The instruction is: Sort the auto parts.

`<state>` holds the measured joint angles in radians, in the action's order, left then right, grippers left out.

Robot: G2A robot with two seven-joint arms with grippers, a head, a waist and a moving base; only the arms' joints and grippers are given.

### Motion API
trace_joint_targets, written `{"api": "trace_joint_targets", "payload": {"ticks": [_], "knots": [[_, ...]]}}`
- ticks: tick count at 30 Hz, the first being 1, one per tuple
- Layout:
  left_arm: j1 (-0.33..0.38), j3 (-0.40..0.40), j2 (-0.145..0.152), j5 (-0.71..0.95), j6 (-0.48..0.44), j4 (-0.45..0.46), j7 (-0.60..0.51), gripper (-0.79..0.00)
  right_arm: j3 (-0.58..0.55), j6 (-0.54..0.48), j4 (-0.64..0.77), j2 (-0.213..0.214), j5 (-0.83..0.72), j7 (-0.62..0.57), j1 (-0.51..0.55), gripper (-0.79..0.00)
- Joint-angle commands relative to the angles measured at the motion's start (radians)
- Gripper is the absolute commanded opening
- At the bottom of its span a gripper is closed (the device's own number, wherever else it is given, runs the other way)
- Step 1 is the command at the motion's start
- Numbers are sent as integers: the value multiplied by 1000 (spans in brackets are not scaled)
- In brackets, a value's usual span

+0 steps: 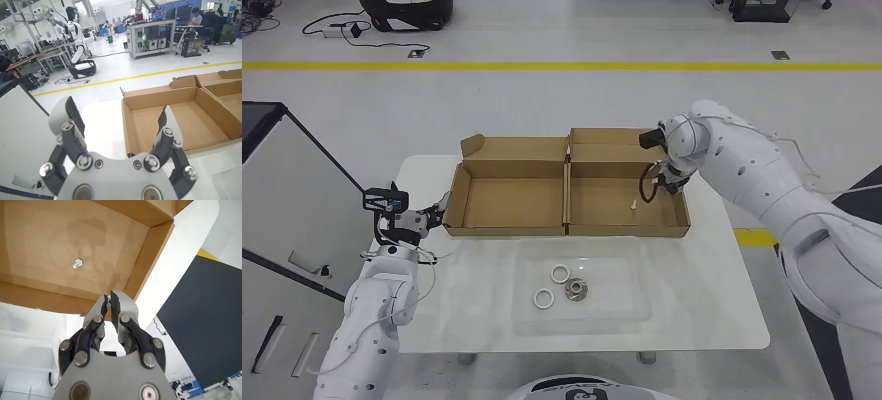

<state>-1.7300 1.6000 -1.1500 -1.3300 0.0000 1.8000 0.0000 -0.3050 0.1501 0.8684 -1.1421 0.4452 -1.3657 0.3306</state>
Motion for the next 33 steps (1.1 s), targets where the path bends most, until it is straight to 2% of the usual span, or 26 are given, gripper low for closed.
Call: {"api": "trace_joint_targets", "payload": {"ticks": [1,33], "knots": [[0,0,0,0,0,0,0,0,-1,-4,-12,-4,4,10,7,-785],[0,0,0,0,0,0,0,0,-38,-4,-116,-84,42,81,92,-785]]}}
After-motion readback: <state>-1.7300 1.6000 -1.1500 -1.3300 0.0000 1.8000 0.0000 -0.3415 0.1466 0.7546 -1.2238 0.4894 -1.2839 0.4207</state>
